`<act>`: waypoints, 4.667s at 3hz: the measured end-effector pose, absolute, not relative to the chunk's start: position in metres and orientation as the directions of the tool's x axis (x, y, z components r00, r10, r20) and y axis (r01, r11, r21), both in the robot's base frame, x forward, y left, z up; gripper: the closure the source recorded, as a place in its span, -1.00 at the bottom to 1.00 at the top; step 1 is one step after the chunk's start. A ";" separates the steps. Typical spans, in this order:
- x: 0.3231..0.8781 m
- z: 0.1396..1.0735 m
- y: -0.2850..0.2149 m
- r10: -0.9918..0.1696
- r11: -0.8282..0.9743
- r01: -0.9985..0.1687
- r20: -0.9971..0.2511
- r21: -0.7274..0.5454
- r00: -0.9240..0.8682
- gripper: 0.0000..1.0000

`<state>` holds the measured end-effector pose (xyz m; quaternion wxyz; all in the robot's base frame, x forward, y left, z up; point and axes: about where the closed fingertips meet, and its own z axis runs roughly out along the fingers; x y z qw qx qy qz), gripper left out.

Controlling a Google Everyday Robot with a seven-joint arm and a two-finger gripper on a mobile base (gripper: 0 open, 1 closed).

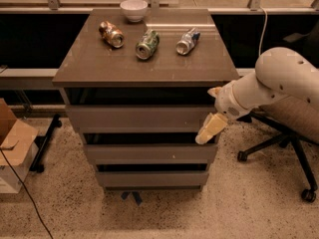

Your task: Open top drawer

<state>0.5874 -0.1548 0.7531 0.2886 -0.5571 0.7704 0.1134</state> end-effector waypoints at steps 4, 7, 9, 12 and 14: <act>0.638 0.694 -0.128 -0.758 0.322 -0.947 -0.602 -0.011 -0.251 -1.00; 0.625 0.675 -0.128 -0.769 0.316 -0.948 -0.578 0.025 -0.272 0.29; 0.625 0.681 -0.129 -0.769 0.316 -0.948 -0.578 0.025 -0.272 1.00; 0.625 0.681 -0.129 -0.769 0.316 -0.948 -0.578 0.025 -0.272 -0.31; 0.621 0.683 -0.130 -0.798 0.310 -0.951 -0.543 0.003 -0.262 -1.00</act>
Offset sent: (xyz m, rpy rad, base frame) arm 0.0488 0.0199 -0.0268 0.0475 0.0341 0.0469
